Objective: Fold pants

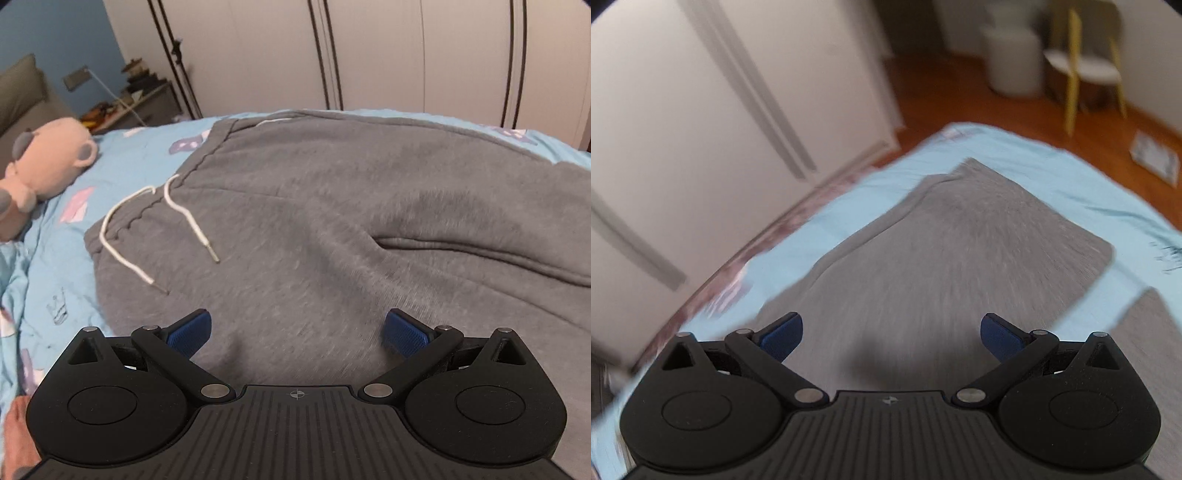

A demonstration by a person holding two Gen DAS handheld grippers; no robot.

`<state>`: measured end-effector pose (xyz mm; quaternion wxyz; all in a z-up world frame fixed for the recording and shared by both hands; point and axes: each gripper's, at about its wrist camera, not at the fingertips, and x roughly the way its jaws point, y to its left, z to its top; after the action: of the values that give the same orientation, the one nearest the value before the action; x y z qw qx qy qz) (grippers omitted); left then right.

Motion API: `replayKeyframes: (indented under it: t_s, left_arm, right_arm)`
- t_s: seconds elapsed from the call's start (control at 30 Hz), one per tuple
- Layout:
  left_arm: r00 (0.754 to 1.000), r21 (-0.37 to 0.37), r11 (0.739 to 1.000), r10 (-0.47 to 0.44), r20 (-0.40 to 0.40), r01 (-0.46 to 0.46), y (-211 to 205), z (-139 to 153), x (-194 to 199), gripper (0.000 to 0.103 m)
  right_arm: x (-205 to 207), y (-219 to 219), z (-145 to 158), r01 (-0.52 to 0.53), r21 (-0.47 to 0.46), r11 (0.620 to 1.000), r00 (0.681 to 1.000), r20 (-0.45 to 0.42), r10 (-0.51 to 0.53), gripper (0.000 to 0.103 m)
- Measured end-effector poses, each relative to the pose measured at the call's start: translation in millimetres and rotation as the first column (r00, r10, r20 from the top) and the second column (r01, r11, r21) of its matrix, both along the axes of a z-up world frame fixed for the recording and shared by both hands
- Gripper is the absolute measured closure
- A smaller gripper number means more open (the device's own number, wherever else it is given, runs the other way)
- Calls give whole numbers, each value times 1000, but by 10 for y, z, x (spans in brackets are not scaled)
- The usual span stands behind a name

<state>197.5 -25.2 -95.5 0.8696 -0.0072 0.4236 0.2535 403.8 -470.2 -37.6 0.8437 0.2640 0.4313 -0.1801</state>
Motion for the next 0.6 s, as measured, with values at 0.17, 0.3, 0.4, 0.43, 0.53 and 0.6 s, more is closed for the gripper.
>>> replayKeyframes:
  t_s: [0.17,0.3,0.4,0.43,0.53,0.6]
  left_arm:
    - [1000,3,1000,-9,9,9,-82,-238,160,0]
    - [999,37,999,-33,22,32,-248,-349,229,0]
    - [998,134,989,-62,24,59,-412,-398,264,0]
    - [997,161,985,-73,21,68,-447,-415,269,0]
    - [997,160,985,-75,22,70,-439,-430,266,0]
    - [998,114,992,-59,25,55,-383,-411,246,0]
  right_arm:
    - [922,-368,-445,118,9,993,992,-50,-118,20]
    - [1432,-464,-759,166,62,984,984,-79,-161,20]
    - [1650,-437,-964,180,31,983,972,-161,-173,19]
    - [1704,-422,-1015,176,-1,984,969,-177,-173,19]
    - [1747,-339,-1050,157,-127,979,963,-198,-180,48]
    - [1651,-354,-1032,142,-193,971,966,-187,-178,83]
